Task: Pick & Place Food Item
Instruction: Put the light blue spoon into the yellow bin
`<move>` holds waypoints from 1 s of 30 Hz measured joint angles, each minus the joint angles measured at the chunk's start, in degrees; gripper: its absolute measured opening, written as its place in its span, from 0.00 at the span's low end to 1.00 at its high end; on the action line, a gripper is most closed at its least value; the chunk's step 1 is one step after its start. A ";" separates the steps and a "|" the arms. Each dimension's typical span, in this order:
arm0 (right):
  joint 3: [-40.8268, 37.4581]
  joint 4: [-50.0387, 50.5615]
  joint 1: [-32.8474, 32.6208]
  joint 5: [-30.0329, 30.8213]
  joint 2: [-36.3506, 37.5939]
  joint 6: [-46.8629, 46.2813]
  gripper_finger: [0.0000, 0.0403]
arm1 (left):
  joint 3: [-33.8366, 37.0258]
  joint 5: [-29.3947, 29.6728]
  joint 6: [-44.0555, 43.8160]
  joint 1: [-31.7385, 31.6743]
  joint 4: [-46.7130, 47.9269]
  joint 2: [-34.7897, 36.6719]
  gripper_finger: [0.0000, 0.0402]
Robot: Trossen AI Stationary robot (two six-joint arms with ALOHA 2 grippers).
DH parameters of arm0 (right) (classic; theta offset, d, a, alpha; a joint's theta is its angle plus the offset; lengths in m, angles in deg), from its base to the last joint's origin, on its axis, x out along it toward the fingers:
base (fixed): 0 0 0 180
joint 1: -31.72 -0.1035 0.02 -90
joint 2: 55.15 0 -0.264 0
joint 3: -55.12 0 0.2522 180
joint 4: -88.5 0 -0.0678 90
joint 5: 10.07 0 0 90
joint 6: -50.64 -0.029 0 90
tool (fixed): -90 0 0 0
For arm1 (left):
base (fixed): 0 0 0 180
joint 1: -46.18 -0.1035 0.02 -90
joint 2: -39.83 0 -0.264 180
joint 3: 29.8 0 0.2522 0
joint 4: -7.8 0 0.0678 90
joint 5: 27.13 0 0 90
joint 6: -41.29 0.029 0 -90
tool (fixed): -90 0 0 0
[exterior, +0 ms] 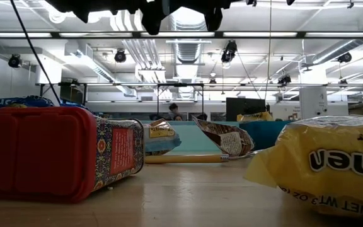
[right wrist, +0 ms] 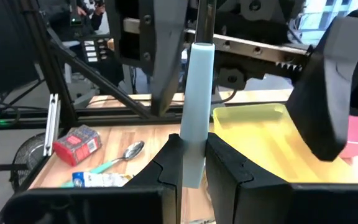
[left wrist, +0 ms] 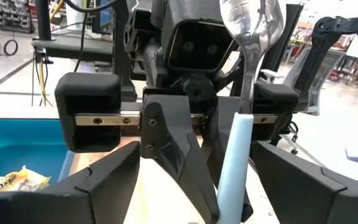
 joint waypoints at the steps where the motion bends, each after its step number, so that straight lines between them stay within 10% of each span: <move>1: 0.00 0.05 0.00 0.02 0.00 0.00 0.09 | 0.00 0.00 0.13 0.00 -0.02 0.04 0.75; 14: -0.02 0.12 0.07 0.46 0.00 -0.07 0.09 | 0.02 -0.68 1.90 0.07 -0.02 -0.02 0.10; 21: -0.04 0.16 0.04 0.47 0.00 0.00 0.12 | 0.04 -0.55 2.77 0.07 0.07 0.00 0.09; 30: -0.04 0.44 -0.04 0.37 -0.07 -1.77 0.46 | 0.04 0.46 2.96 0.04 0.56 -0.02 0.09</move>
